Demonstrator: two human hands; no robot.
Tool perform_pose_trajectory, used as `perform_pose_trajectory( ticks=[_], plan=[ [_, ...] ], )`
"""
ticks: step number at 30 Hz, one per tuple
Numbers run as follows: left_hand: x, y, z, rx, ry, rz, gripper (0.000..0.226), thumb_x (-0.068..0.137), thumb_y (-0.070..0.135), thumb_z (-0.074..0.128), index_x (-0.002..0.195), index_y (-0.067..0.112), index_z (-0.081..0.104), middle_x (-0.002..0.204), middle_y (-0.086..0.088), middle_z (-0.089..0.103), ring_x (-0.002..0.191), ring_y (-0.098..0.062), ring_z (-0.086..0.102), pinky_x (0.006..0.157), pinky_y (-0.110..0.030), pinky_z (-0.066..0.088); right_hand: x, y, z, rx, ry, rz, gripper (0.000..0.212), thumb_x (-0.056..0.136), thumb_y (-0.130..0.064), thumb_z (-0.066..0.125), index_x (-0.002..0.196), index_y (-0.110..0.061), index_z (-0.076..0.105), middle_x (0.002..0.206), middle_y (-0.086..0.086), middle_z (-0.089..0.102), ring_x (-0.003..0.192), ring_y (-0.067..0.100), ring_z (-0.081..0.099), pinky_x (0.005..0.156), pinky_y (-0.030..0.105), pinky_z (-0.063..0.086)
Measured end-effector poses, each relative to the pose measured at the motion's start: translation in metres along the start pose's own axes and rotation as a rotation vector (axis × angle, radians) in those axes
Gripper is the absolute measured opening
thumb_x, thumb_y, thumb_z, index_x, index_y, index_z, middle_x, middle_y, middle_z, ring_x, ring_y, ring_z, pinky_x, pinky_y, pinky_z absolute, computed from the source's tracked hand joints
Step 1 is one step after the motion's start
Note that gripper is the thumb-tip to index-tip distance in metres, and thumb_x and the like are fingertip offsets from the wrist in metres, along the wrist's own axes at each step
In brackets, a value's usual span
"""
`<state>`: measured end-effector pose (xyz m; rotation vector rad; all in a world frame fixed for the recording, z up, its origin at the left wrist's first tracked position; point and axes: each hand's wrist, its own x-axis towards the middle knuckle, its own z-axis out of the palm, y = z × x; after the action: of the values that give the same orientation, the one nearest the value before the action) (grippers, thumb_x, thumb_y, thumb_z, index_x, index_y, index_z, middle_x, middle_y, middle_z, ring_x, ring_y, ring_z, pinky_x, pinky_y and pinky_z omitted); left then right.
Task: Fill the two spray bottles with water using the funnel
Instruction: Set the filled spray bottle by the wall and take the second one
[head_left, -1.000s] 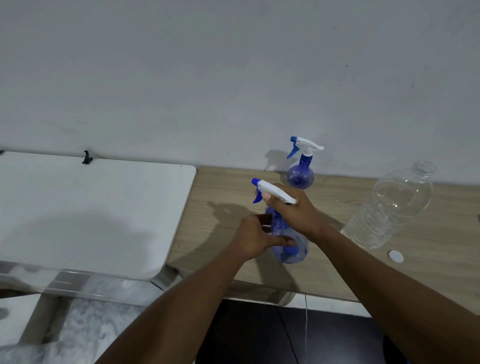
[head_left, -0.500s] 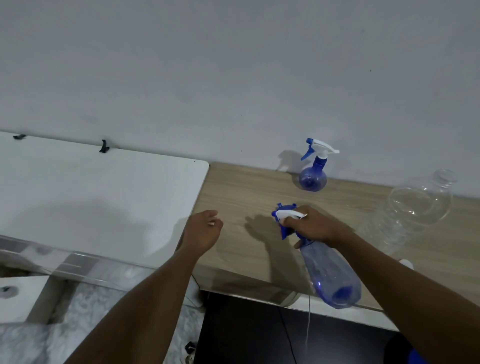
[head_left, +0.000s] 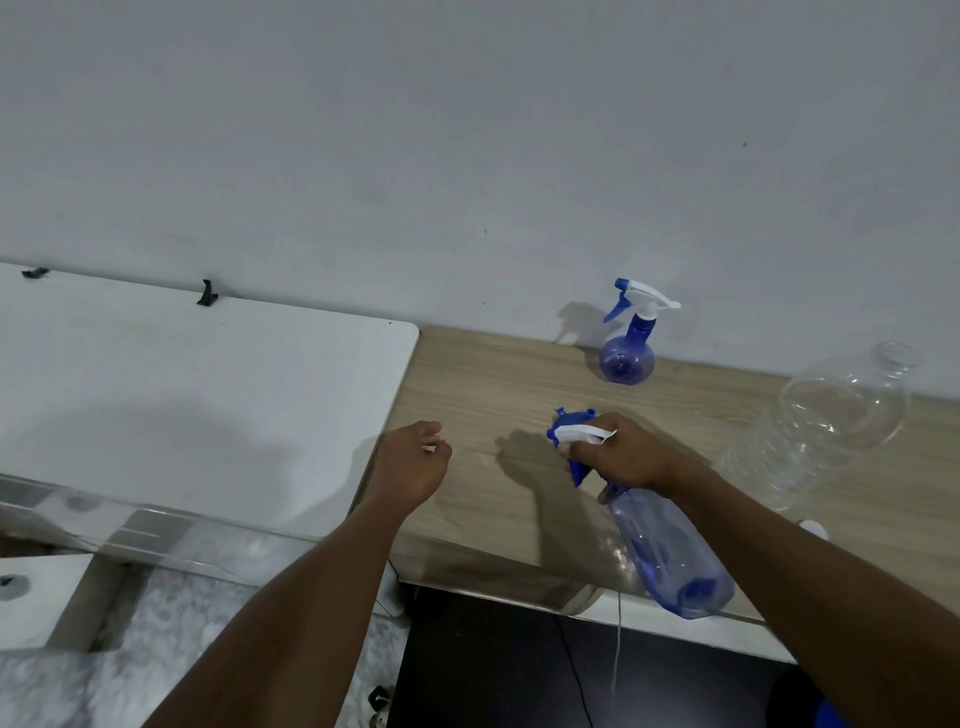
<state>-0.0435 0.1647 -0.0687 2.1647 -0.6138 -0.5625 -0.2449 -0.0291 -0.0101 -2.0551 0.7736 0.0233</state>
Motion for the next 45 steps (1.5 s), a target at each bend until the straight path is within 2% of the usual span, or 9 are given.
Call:
perform_pose_trajectory(
  ticks=[6,9,14,20,23,28,31,38,45],
  plan=[
    [0.002,0.003,0.000,0.018,-0.011,0.017,0.036,0.093,0.021,0.061,0.128,0.015,0.065,0.125,-0.001,0.067,0.095,-0.003,0.056,0.088,-0.016,0.038,0.000,-0.001,-0.002,0.022,0.029,-0.020,0.030,0.093,-0.014,0.063,0.065,-0.003,0.066,0.054,-0.004,0.062,0.046,0.002,0.054,0.051,0.011,0.042],
    [0.004,0.003,0.000,0.030,-0.015,0.019,0.037,0.092,0.023,0.061,0.128,0.018,0.066,0.124,0.001,0.068,0.094,-0.001,0.057,0.089,-0.017,0.039,0.003,-0.001,-0.004,0.008,0.007,-0.038,0.030,0.091,-0.012,0.065,0.062,-0.010,0.062,0.053,-0.002,0.055,0.046,0.004,0.048,0.051,0.016,0.040],
    [0.005,0.003,0.001,0.046,-0.023,0.018,0.036,0.091,0.026,0.060,0.127,0.023,0.066,0.123,0.006,0.068,0.093,0.001,0.057,0.083,-0.015,0.039,0.004,-0.001,-0.003,0.006,-0.002,-0.007,0.030,0.092,-0.015,0.061,0.070,0.005,0.066,0.058,0.008,0.066,0.048,0.009,0.057,0.051,0.017,0.046],
    [0.010,0.010,0.001,0.017,-0.016,0.023,0.036,0.092,0.021,0.061,0.127,0.017,0.066,0.120,0.002,0.069,0.093,-0.004,0.061,0.082,-0.013,0.040,0.009,-0.011,-0.009,0.105,0.077,-0.073,0.026,0.089,-0.035,0.066,0.088,-0.009,0.060,0.079,0.006,0.073,0.067,0.016,0.065,0.064,0.037,0.053],
    [0.018,0.019,-0.003,0.037,0.007,0.051,0.035,0.091,0.020,0.061,0.125,0.016,0.067,0.118,0.001,0.070,0.091,-0.003,0.060,0.086,-0.016,0.040,0.019,-0.035,-0.022,0.212,0.156,-0.160,0.031,0.091,-0.037,0.066,0.090,-0.007,0.060,0.086,0.008,0.075,0.083,0.030,0.072,0.076,0.045,0.057],
    [0.036,0.038,-0.012,0.033,0.068,0.079,0.033,0.089,0.022,0.062,0.120,0.019,0.070,0.113,0.002,0.073,0.098,-0.010,0.067,0.092,-0.018,0.041,0.041,-0.086,-0.051,0.144,0.349,-0.295,0.022,0.090,-0.034,0.072,0.088,-0.013,0.068,0.082,0.005,0.074,0.078,0.025,0.072,0.065,0.032,0.054],
    [0.046,0.051,-0.015,0.032,0.092,0.111,0.032,0.090,0.022,0.062,0.121,0.016,0.070,0.117,0.001,0.072,0.105,-0.013,0.067,0.091,-0.016,0.039,0.061,-0.105,-0.067,0.097,0.418,-0.336,0.020,0.087,-0.036,0.075,0.090,-0.017,0.073,0.080,0.002,0.073,0.077,0.023,0.070,0.071,0.039,0.058],
    [0.069,0.064,-0.009,0.018,0.072,0.114,0.034,0.090,0.023,0.063,0.123,0.016,0.068,0.116,0.001,0.072,0.104,-0.014,0.067,0.092,-0.020,0.043,0.132,-0.105,-0.073,-0.055,0.429,-0.266,0.016,0.088,-0.029,0.075,0.097,-0.015,0.073,0.087,0.006,0.072,0.081,0.028,0.068,0.077,0.049,0.059],
    [0.087,0.062,0.004,0.000,0.037,0.107,0.034,0.089,0.021,0.065,0.122,0.020,0.069,0.112,0.004,0.073,0.096,-0.008,0.067,0.085,-0.016,0.043,0.185,-0.088,-0.063,-0.179,0.436,-0.228,0.012,0.094,-0.021,0.066,0.099,-0.010,0.068,0.087,0.005,0.068,0.082,0.028,0.063,0.076,0.043,0.052]
  ],
)
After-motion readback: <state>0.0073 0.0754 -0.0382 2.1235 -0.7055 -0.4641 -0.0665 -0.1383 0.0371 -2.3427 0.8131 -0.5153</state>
